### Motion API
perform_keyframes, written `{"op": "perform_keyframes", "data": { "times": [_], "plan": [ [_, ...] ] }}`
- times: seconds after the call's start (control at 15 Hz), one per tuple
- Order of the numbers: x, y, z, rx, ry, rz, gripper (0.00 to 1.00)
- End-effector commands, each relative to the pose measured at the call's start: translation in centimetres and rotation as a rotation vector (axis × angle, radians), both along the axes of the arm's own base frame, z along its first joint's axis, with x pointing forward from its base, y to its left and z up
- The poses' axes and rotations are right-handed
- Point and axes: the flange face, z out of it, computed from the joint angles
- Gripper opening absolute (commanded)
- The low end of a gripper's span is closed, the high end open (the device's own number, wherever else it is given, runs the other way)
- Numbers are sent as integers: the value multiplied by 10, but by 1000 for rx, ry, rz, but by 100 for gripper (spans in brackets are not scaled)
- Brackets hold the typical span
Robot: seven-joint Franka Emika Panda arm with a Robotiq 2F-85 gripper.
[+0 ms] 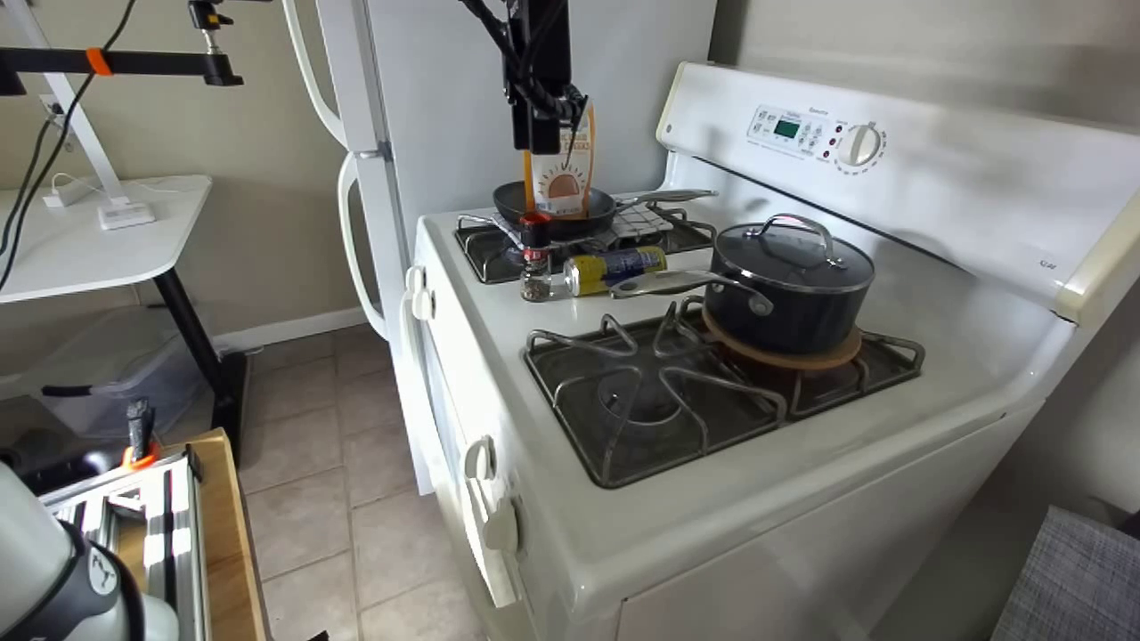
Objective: Remove the lid from the pot, then place it on the stove
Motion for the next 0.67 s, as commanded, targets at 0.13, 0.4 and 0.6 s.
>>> {"op": "perform_keyframes", "data": {
  "times": [0.13, 0.4, 0.6],
  "plan": [
    [47, -1, 28, 102, -84, -273, 100],
    [95, -16, 38, 155, -185, -453, 100],
    [131, -32, 42, 194, -266, -572, 100]
  ]
}}
